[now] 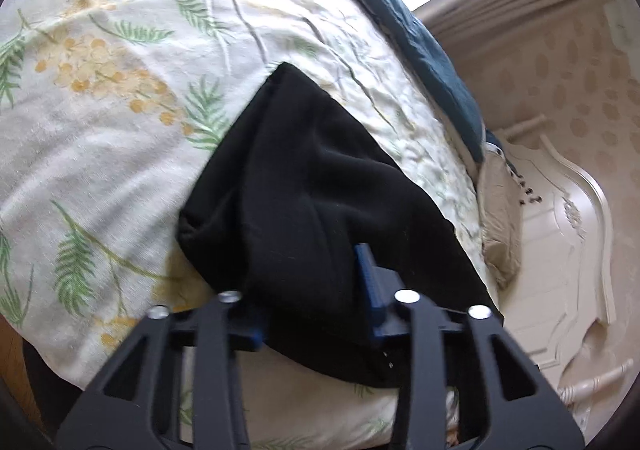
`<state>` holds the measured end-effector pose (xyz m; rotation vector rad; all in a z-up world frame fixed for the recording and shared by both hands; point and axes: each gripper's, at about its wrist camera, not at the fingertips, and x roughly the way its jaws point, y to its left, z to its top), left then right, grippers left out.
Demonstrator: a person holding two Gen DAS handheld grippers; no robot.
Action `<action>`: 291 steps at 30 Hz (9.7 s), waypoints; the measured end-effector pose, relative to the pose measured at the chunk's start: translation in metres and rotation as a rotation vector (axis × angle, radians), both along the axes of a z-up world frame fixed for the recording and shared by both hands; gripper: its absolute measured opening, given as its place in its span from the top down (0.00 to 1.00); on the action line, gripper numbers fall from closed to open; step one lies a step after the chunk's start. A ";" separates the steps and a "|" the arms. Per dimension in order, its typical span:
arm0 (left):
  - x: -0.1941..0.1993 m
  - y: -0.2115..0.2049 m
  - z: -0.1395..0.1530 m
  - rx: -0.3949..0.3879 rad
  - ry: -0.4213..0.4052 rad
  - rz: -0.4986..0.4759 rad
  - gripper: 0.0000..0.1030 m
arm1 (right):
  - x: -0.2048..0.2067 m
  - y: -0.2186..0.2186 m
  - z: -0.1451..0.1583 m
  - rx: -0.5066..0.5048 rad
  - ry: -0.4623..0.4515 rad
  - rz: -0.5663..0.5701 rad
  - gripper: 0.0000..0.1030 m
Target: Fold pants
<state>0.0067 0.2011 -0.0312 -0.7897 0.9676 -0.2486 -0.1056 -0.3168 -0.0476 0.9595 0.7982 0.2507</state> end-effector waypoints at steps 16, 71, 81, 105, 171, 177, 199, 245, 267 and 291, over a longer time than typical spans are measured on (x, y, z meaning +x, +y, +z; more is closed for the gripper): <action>0.009 -0.007 0.000 0.088 -0.004 -0.042 0.76 | 0.016 0.004 -0.024 0.161 0.128 -0.185 0.61; 0.004 -0.112 0.018 0.644 -0.060 -0.227 0.02 | -0.025 -0.380 0.006 -0.101 0.116 -0.779 0.64; 0.008 -0.104 0.016 0.584 -0.037 -0.187 0.02 | -0.013 -0.378 0.005 -0.170 0.178 -0.735 0.70; 0.009 -0.100 0.017 0.551 -0.033 -0.182 0.02 | -0.175 -0.349 0.032 -0.095 0.048 -0.887 0.93; -0.001 -0.104 0.016 0.569 -0.076 -0.237 0.02 | -0.137 -0.190 0.008 0.056 0.039 -0.338 0.80; -0.001 -0.105 0.015 0.582 -0.085 -0.250 0.02 | -0.154 -0.273 0.078 -0.208 -0.047 -0.407 0.38; 0.010 -0.107 0.035 0.551 -0.135 -0.240 0.02 | -0.062 -0.391 0.037 -0.379 0.277 -0.173 0.55; 0.006 -0.096 0.013 0.477 -0.162 -0.270 0.02 | 0.069 -0.046 0.132 -0.589 0.055 0.200 0.82; 0.006 -0.096 0.013 0.478 -0.166 -0.270 0.02 | 0.079 0.062 0.055 -0.738 0.142 0.274 0.82; 0.009 -0.099 0.011 0.505 -0.168 -0.270 0.02 | 0.077 0.086 0.044 -0.802 0.136 0.252 0.80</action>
